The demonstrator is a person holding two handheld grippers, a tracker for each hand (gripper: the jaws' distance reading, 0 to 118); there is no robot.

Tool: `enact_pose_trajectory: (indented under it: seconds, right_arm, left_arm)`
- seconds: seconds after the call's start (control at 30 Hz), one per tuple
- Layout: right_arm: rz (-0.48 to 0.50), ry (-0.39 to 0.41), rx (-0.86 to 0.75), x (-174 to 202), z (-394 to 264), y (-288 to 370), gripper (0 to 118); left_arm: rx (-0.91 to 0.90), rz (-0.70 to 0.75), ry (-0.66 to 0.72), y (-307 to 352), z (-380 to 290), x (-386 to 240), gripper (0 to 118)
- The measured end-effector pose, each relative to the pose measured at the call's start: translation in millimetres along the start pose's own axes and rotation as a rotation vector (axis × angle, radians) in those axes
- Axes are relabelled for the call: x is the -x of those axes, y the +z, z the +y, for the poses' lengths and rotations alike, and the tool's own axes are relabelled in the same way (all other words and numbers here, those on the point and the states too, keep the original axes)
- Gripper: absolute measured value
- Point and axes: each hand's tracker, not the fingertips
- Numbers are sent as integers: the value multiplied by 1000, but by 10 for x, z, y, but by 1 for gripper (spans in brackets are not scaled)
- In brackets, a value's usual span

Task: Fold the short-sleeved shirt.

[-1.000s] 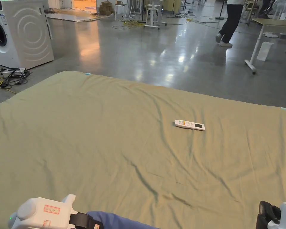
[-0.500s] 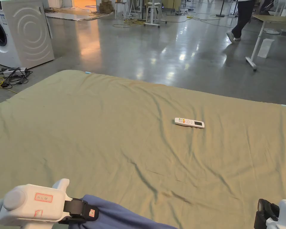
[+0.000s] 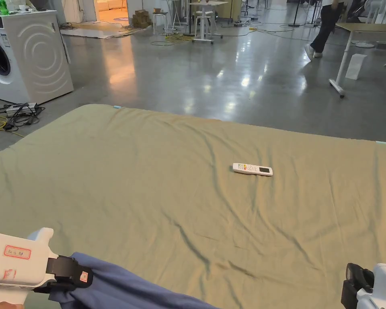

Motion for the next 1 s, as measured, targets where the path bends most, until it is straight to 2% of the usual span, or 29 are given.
enact_pose_trajectory:
  seconds: [0.1, 0.37, 0.47, 0.67, 1.0]
  right_arm:
    - [3, -6, -5, -24, 16, 11, 0]
    - [1, -9, -18, -120, 27, 67, 0]
    - [-5, -15, -20, -168, 7, 94, 0]
    - [-26, -35, -9, -284, -62, 142, 0]
    - [-68, -68, 22, -517, -180, 240, 0]
  left_arm:
    - [8, -23, 7, 15, -68, -174, 10]
    - [88, -226, -46, -182, -284, -843, 10]
    - [122, -277, -26, -488, -341, -1081, 10]
    - [196, -250, -48, -1175, -517, -1538, 10]
    - [324, -54, -100, -2239, -1008, -1992, 10]
